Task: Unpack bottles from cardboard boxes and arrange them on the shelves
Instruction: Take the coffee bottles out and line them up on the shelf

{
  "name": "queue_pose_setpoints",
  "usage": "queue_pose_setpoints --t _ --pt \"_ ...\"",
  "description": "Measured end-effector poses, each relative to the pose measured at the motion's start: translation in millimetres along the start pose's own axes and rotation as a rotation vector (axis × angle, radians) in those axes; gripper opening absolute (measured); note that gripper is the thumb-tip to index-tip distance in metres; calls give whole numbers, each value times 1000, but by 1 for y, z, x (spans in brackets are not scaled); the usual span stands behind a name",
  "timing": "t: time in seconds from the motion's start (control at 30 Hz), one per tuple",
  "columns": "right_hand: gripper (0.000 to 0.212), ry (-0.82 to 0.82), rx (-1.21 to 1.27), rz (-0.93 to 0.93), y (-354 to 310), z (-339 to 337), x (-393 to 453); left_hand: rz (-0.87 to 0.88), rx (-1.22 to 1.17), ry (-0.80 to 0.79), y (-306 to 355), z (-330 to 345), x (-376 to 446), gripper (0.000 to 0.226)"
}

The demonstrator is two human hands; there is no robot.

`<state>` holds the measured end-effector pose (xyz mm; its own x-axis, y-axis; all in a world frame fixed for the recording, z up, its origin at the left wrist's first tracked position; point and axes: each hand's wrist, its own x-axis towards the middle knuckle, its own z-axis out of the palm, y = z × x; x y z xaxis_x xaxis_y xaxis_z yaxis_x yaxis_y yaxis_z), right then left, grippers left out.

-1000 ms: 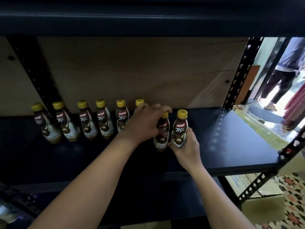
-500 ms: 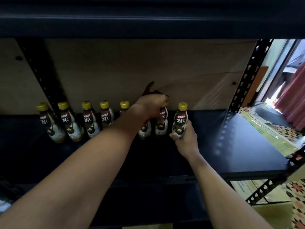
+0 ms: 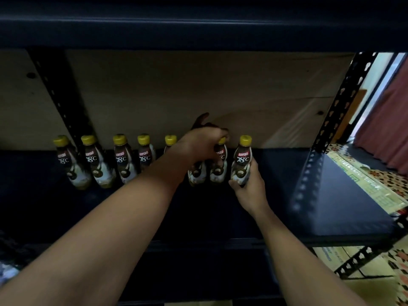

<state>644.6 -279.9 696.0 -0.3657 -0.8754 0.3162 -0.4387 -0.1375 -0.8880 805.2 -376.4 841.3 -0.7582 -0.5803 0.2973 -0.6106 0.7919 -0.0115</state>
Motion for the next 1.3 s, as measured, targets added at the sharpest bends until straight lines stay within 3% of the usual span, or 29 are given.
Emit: queue_pose_setpoints --t 0.43,1.0,1.3 --pt "89 -4 -12 -42 -2 1 1 -37 -87 -39 2 -1 -4 65" --pt "95 2 -34 -50 -1 2 1 -49 -133 -43 3 1 -3 56" --pt "93 -3 -34 -47 -3 1 0 -69 -118 -67 5 -2 -6 65"
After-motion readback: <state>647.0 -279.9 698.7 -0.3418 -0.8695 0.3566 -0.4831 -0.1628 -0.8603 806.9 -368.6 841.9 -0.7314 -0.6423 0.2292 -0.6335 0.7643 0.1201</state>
